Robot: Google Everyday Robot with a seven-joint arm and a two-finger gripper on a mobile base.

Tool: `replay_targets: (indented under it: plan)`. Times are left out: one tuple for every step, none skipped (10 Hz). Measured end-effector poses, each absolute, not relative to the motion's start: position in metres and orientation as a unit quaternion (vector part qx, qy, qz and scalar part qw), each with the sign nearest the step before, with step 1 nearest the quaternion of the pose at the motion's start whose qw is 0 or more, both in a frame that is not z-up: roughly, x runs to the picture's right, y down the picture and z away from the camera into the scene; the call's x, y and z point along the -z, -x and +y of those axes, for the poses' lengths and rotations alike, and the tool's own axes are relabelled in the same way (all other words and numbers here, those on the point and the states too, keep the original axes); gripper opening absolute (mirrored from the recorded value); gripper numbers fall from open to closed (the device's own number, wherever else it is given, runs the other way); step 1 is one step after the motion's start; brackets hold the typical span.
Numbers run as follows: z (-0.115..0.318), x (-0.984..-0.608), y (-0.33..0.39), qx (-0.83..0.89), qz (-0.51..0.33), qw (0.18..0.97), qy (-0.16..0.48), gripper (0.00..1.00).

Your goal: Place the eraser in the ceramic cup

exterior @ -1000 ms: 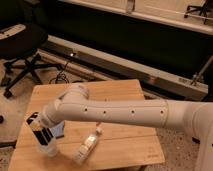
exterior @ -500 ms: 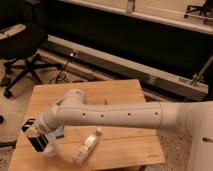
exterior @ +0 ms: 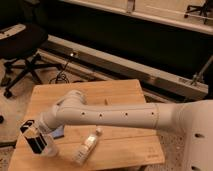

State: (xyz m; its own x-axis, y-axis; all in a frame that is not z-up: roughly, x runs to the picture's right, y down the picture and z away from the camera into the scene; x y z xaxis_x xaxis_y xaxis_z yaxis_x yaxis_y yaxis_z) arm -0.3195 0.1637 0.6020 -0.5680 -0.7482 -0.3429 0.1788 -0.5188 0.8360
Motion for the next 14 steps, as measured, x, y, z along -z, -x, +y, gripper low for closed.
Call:
replay_targets:
  plan:
    - [0.161, -0.602, 0.318, 0.789, -0.399, 0.293, -0.363, 0.00]
    - [0.157, -0.602, 0.314, 0.787, -0.403, 0.295, -0.363, 0.00]
    - [0.152, -0.602, 0.310, 0.786, -0.404, 0.297, -0.361, 0.00]
    - [0.147, -0.603, 0.305, 0.786, -0.404, 0.298, -0.359, 0.00]
    - [0.143, -0.603, 0.302, 0.787, -0.404, 0.298, -0.358, 0.00]
    - [0.140, -0.603, 0.300, 0.785, -0.408, 0.297, -0.359, 0.00]
    - [0.139, -0.603, 0.300, 0.783, -0.411, 0.296, -0.360, 0.00]
    - [0.141, -0.604, 0.301, 0.780, -0.416, 0.295, -0.362, 0.00]
    - [0.145, -0.606, 0.304, 0.777, -0.423, 0.293, -0.363, 0.00]
    - [0.151, -0.609, 0.309, 0.772, -0.432, 0.289, -0.365, 0.00]
    - [0.156, -0.610, 0.312, 0.769, -0.438, 0.285, -0.367, 0.00]
    - [0.160, -0.613, 0.316, 0.767, -0.443, 0.282, -0.369, 0.00]
    - [0.164, -0.618, 0.318, 0.767, -0.445, 0.280, -0.368, 0.00]
    - [0.165, -0.626, 0.318, 0.771, -0.439, 0.278, -0.367, 0.00]
